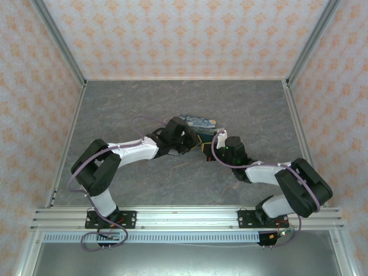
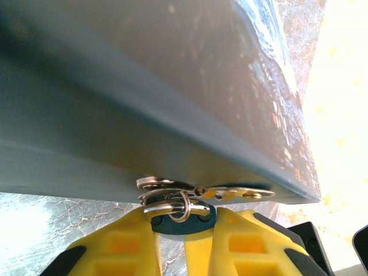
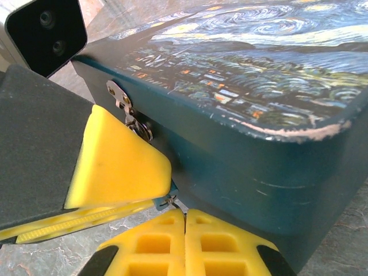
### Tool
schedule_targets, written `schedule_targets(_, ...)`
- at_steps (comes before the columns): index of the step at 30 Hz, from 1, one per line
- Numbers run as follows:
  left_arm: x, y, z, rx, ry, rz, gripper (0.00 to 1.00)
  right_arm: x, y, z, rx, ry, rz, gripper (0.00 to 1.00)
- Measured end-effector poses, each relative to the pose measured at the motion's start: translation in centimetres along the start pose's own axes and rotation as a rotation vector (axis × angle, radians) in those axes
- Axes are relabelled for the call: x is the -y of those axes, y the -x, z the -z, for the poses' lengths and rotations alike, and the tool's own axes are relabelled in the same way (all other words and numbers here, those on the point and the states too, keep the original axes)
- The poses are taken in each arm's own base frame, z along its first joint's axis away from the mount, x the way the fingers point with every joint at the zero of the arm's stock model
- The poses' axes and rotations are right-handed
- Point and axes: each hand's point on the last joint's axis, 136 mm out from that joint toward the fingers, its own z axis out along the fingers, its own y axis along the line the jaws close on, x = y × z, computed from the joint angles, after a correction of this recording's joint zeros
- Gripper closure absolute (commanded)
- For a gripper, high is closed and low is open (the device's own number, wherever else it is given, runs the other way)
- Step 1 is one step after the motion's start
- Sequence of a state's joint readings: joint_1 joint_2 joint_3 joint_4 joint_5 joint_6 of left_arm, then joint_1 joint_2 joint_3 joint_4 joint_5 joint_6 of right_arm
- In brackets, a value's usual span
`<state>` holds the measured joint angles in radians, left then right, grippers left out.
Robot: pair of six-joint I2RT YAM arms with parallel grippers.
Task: Unlock a padlock with a key
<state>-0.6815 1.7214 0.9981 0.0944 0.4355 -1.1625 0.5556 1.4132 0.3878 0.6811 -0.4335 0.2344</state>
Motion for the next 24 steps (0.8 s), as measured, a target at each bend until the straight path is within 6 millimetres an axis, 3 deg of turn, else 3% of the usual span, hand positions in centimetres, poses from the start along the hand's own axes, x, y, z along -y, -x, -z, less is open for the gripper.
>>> schedule_targets(10,-0.7,0.2,-0.1,0.013,0.028,0.015,0.84,-0.2,-0.4,-0.6,-0.029,0.021,-0.075,1.0)
schedule_targets(17,-1.4,0.0,-1.5,-0.006,0.025,0.04,0.83,0.9,-1.4,-0.6,-0.035,-0.02,-0.162,1.0)
schedule_targets(24,-3.1,-0.6,-3.0,-0.018,0.045,0.046,0.72,2.1,-3.6,-1.4,-0.068,-0.042,-0.268,1.0)
